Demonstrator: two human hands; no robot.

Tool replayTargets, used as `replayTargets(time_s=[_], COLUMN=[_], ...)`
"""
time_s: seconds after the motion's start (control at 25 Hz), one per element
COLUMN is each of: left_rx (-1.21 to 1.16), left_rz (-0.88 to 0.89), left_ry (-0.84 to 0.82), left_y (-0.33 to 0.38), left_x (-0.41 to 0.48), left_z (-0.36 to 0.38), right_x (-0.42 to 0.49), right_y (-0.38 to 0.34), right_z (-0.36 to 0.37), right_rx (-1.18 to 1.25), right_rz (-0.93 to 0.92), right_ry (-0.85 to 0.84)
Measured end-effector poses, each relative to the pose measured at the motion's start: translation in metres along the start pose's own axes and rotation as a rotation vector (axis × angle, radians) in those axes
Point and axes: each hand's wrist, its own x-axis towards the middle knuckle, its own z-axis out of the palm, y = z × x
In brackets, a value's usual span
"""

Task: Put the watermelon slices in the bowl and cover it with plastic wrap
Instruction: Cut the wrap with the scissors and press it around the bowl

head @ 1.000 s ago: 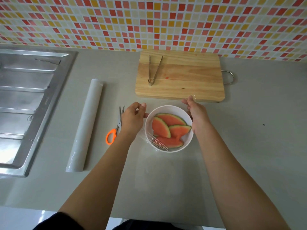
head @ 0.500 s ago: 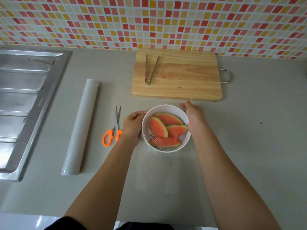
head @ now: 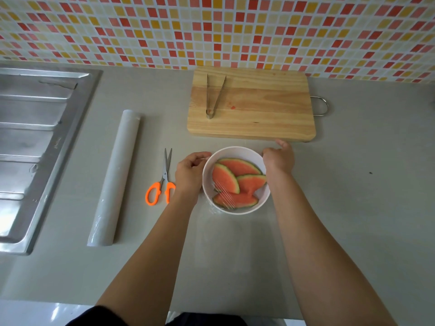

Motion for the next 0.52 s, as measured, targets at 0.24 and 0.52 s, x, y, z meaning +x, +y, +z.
replayTargets(time_s=[0.24, 0.52], left_rx=[-0.033, 0.094], left_rz=[-0.014, 0.062], left_ry=[-0.052, 0.007], left_y=[-0.0065, -0.0087], left_x=[0.0009, 0.0078], left_z=[-0.0004, -0.0009], right_x=[-0.0007, 0.0006], right_y=[0.0002, -0.0006], right_z=[0.0004, 0.0004], right_rx=[-0.004, -0.054], right_rz=[-0.031, -0.053], right_ry=[0.013, 0.021])
